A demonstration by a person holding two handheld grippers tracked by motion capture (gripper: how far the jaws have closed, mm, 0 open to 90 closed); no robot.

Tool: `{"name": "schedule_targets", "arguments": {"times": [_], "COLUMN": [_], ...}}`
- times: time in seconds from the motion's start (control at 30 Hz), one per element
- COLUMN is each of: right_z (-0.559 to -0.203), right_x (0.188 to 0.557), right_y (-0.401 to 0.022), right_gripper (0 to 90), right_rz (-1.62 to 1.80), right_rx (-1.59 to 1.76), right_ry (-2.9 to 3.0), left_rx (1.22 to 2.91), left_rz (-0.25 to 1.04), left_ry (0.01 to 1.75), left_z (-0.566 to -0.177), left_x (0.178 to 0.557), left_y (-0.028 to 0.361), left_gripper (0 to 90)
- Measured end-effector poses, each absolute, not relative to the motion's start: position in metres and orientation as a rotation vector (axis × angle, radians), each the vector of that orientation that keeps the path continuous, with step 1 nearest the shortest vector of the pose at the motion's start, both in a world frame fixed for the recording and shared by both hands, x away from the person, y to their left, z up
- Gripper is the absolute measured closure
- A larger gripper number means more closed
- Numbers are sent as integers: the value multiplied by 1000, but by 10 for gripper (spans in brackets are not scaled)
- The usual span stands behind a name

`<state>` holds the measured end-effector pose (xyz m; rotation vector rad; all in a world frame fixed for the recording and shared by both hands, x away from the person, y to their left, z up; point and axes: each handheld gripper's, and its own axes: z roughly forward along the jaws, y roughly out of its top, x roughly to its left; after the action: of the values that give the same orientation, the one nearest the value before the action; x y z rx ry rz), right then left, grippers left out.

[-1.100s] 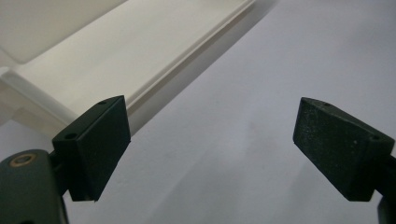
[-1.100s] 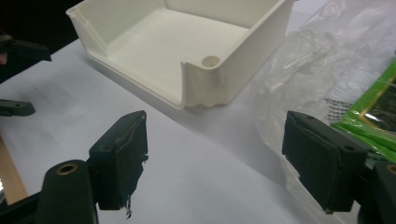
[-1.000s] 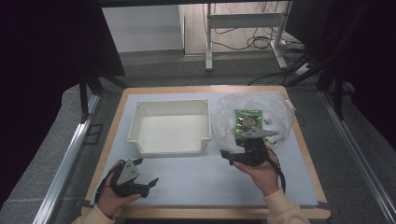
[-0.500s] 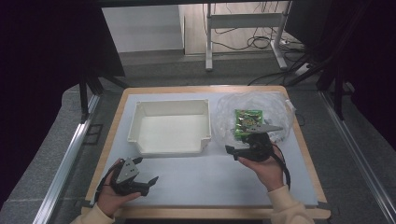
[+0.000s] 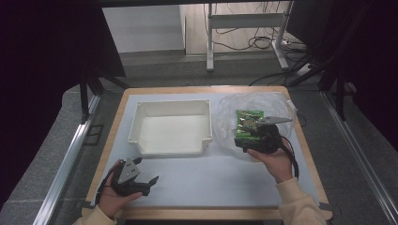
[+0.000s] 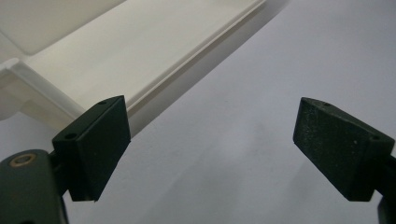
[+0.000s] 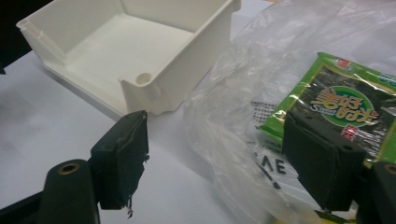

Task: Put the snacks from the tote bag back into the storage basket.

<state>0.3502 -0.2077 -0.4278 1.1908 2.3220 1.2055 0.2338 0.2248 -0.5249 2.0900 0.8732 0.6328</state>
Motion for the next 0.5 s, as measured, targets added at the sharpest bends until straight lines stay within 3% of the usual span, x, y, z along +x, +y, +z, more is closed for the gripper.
{"name": "schedule_targets", "arguments": {"times": [0.5], "right_z": [-419], "right_x": [369], "right_y": [-217], "right_gripper": [250], "right_rz": [1164], "right_rx": [1231], "right_ry": [2298], "left_rx": [2101], "left_rz": [633], "left_ry": [861], "left_z": [-525], "left_x": [233], "left_y": [225], "left_gripper": [110]}}
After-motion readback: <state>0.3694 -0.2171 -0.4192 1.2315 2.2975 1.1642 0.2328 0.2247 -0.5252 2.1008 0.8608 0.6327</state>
